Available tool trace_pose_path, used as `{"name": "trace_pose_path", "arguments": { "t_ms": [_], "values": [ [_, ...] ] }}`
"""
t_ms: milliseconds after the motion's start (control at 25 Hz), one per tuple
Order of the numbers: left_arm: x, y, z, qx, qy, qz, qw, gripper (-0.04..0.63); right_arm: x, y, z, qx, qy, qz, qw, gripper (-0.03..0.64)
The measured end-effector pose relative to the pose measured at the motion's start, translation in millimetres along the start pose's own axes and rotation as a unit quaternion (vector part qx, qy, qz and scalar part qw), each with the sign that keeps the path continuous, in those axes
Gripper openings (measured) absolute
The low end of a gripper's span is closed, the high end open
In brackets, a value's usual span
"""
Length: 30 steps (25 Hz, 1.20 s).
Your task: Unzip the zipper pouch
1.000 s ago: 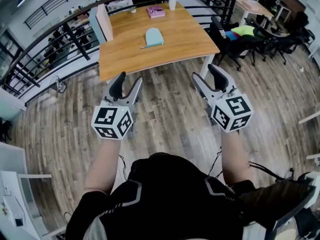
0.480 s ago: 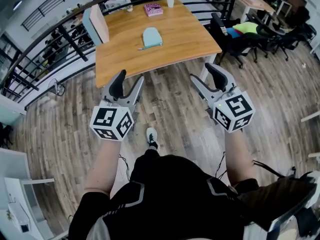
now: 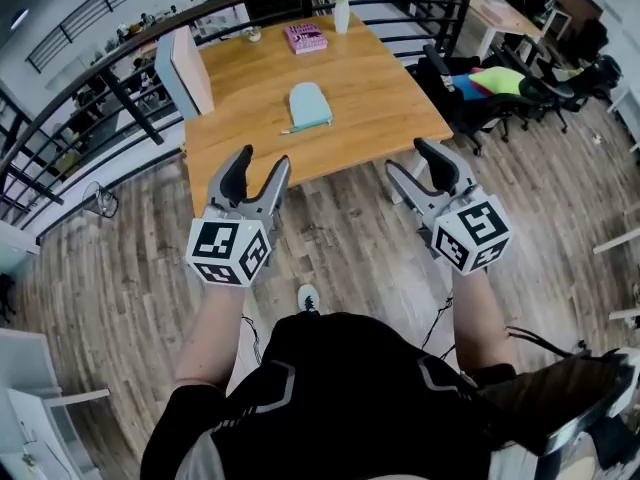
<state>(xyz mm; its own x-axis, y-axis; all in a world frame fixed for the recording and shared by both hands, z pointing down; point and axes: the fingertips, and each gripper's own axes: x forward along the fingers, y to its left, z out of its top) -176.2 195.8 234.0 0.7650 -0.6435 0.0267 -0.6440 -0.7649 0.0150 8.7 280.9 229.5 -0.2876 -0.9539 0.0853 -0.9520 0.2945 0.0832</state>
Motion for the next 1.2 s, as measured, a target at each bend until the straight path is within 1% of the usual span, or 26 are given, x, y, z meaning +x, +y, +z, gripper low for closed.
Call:
{"name": "trace_pose_path", "arguments": {
  "t_ms": [160, 320, 440, 600, 800, 1040, 1200],
  "values": [
    [21, 35, 1, -0.002, -0.002, -0.011, 0.9999, 0.260, 41, -4, 5, 0.007, -0.004, -0.002, 1.000, 0.256],
    [43, 65, -7, 0.000, 0.008, -0.024, 0.9997, 0.260, 83, -13, 4, 0.018, -0.001, -0.009, 1.000, 0.262],
    [56, 85, -8, -0.008, 0.007, -0.029, 0.9995, 0.261, 109, -18, 1, 0.012, 0.009, -0.011, 1.000, 0.265],
    [69, 115, -15, -0.014, 0.009, -0.024, 0.9996, 0.259, 139, -21, -4, 0.012, 0.015, -0.012, 1.000, 0.265],
    [85, 135, -27, -0.032, 0.021, -0.034, 0.9987, 0.251, 168, -26, -22, 0.034, 0.031, -0.011, 0.999, 0.267],
    [105, 149, -30, -0.031, 0.021, -0.024, 0.9990, 0.247, 194, -45, -23, 0.031, 0.031, -0.002, 0.999, 0.265],
    [124, 155, -34, -0.026, 0.024, 0.001, 0.9994, 0.247, 211, -68, -26, 0.031, 0.018, 0.021, 0.999, 0.265]
  ]
}}
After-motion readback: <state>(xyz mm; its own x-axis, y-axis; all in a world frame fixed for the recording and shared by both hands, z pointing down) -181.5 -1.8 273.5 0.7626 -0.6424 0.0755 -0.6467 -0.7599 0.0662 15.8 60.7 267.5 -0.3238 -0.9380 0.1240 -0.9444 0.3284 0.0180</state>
